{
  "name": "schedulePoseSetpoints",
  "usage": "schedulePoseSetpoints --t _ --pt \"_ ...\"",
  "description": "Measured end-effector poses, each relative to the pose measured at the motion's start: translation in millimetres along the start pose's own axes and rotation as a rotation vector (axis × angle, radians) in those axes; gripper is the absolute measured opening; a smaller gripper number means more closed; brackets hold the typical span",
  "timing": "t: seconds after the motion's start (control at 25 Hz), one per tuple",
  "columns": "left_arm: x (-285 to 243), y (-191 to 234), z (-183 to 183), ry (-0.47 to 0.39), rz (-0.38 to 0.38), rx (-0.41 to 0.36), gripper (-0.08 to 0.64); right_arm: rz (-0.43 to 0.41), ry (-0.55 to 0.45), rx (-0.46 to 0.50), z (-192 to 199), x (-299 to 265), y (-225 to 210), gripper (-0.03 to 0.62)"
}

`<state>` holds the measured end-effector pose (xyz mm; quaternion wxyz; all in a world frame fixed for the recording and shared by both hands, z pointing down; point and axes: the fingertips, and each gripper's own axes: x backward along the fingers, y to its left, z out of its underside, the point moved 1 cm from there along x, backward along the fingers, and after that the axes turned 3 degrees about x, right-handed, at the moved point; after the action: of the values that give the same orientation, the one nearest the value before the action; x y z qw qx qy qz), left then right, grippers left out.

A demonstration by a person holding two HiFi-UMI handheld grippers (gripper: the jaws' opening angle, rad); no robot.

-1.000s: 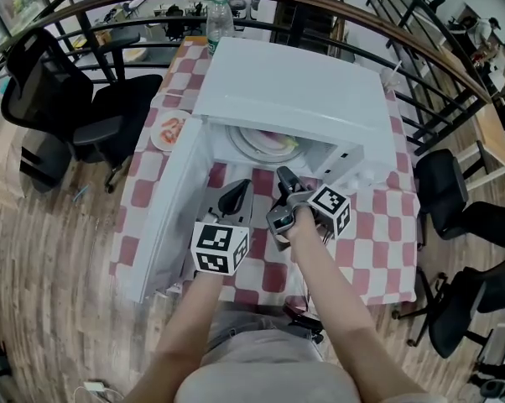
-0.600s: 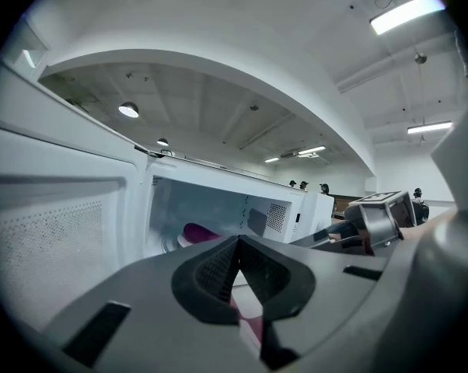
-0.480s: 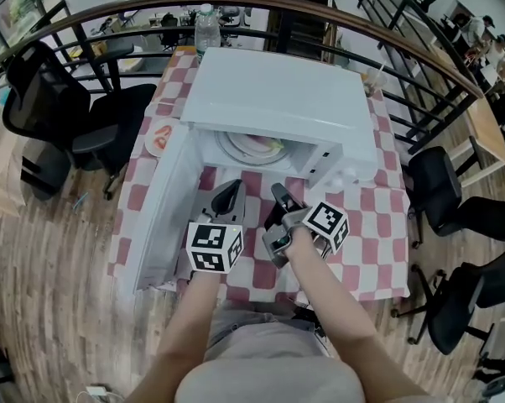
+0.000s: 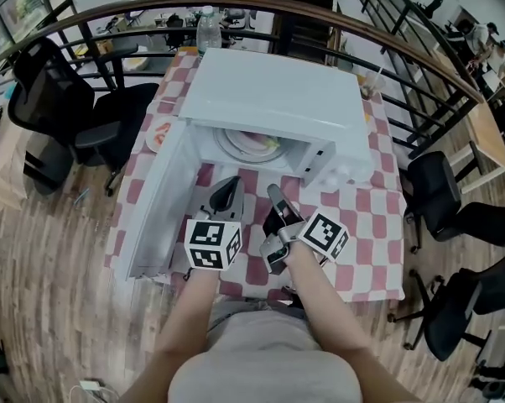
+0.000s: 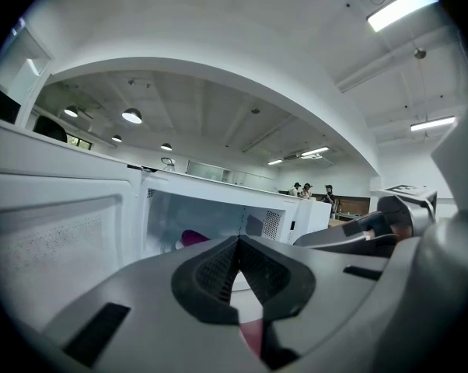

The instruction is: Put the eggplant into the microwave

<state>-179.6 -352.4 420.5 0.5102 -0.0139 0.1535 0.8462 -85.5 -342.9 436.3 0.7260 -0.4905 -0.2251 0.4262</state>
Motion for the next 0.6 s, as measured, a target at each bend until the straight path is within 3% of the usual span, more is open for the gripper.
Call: schedulePoseSetpoints --t 0.16,0.32,0.6 --pt "1 -7 -1 -0.001 0.009 -0.019 -0.002 -0.055 -0.051 0.068 -3 9 8 0.025" --pt "0 -17 -1 0.001 0.033 -0.039 -0.002 -0.096 -0.117 0.201 -11 16 23 0.025" --pt "0 -34 2 -0.006 0.069 -0.067 -0.002 -0.033 -0.189 0.486 -27 33 35 0.026"
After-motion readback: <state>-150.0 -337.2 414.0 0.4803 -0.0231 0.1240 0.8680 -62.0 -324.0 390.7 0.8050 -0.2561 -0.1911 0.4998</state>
